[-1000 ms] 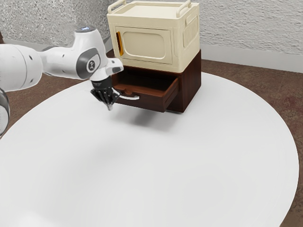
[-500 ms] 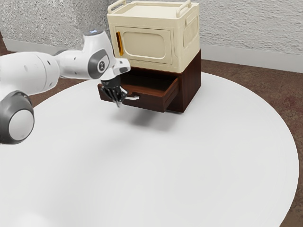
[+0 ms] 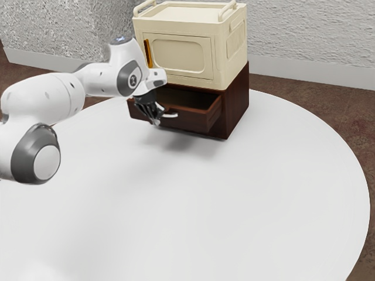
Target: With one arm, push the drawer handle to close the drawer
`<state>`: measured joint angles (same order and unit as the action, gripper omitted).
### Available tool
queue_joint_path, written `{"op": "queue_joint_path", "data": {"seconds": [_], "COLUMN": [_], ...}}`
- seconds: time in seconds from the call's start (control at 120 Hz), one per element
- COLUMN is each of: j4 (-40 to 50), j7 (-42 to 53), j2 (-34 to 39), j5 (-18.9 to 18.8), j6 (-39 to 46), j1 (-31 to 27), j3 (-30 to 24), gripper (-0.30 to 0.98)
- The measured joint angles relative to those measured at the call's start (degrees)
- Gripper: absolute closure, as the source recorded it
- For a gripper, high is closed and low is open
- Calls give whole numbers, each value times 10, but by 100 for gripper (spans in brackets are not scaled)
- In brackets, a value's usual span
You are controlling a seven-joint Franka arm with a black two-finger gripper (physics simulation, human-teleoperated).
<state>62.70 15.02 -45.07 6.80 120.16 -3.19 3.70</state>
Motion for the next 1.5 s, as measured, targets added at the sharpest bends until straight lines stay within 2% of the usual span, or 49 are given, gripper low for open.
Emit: {"op": "queue_joint_path", "data": {"seconds": [0.517, 0.842, 1.383, 1.458, 1.5], "j4": [-167, -223, -252, -251, -236], "j7": [32, 48, 68, 66, 66], "j2": [-105, -148, -192, -198, -190], "j5": [1, 1, 2, -3, -5], "j6": [5, 47, 186, 210, 220], "j1": [-8, -14, -18, -19, -20], "j3": [-17, -27, -44, -45, -47], "gripper": [78, 79, 79, 84, 80]}}
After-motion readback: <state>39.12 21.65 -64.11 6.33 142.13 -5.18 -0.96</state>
